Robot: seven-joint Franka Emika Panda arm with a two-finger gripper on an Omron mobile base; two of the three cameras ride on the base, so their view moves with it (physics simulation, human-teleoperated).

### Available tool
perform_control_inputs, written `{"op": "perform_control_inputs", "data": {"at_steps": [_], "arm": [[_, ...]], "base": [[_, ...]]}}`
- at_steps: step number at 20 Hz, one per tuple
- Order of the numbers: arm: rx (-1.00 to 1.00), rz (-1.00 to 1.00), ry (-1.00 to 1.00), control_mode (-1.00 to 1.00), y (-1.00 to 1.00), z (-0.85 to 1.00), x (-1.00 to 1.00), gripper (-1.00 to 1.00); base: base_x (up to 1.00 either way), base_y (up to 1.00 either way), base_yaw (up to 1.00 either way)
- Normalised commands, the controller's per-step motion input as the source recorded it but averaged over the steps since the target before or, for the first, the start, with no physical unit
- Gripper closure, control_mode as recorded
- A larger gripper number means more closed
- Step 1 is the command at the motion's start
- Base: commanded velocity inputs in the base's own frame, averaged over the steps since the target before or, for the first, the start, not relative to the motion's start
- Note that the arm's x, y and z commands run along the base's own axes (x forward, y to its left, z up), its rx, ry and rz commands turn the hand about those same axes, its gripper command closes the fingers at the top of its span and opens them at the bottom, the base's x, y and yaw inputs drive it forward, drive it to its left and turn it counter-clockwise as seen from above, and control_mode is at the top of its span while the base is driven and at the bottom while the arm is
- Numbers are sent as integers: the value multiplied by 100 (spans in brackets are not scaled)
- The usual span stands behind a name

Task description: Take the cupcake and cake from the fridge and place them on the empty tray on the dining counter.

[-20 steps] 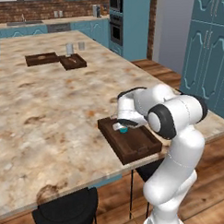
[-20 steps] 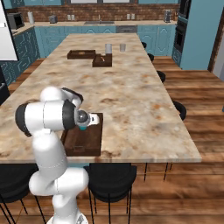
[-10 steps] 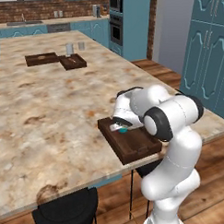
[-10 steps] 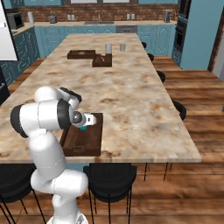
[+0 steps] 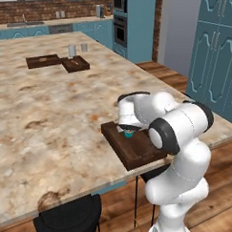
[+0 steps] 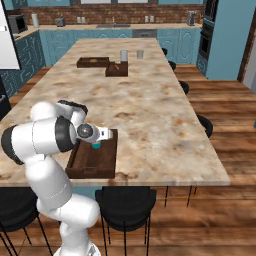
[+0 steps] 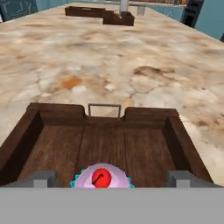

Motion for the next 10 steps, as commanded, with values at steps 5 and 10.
{"op": "perform_control_inputs", "data": {"at_steps": [5, 10], "arm": [[-7, 5, -11, -100, -7, 100, -21, -100], [-11, 0, 3, -100, -28, 100, -31, -100]], "base": [[0, 0, 0], [0, 0, 0]]}}
